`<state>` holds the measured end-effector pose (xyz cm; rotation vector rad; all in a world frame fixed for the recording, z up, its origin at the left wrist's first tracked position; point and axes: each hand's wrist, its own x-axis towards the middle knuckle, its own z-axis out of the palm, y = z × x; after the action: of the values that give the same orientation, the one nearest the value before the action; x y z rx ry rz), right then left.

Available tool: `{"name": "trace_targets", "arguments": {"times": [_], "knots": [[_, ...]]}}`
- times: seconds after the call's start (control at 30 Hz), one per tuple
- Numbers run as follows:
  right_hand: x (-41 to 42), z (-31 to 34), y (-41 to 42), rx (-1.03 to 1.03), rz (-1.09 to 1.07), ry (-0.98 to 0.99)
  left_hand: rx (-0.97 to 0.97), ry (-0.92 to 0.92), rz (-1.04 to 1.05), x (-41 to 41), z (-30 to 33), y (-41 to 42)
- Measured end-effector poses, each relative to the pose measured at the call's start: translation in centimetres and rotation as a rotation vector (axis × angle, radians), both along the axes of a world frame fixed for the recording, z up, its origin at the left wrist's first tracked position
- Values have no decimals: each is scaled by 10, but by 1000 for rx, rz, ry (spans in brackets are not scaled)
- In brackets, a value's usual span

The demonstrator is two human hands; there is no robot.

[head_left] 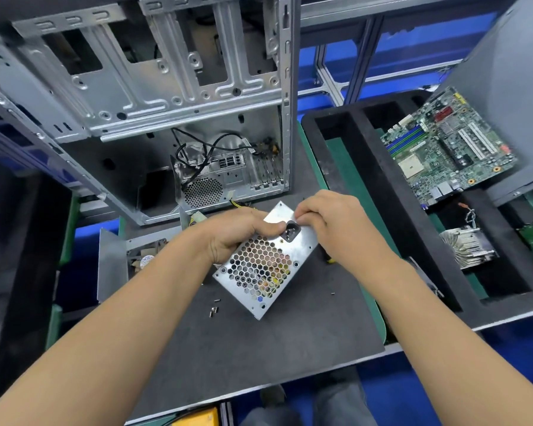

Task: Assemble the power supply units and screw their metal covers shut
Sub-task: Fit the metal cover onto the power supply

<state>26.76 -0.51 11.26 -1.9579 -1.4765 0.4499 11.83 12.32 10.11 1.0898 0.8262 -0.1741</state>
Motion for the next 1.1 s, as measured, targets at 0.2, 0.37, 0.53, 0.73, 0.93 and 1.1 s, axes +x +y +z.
{"name": "trace_targets", "arguments": {"times": [0.2, 0.37, 0.53, 0.73, 0.93, 1.1], "knots": [[-2, 6, 2, 3, 18, -38, -20, -11, 4, -1, -7, 2], [-1, 8, 6, -18, 34, -38, -91, -20, 71, -3, -5, -2], [2, 7, 9, -8, 20, 16, -151, -28, 115, -4, -4, -5], [4, 2, 5, 4, 13, 13, -150, -36, 123, -2, -6, -5], [5, 2, 5, -6, 12, -5, -157, -46, 136, -1, -7, -6], [5, 4, 4, -13, 26, -41, -146, -51, 134, 0, -7, -7]]}}
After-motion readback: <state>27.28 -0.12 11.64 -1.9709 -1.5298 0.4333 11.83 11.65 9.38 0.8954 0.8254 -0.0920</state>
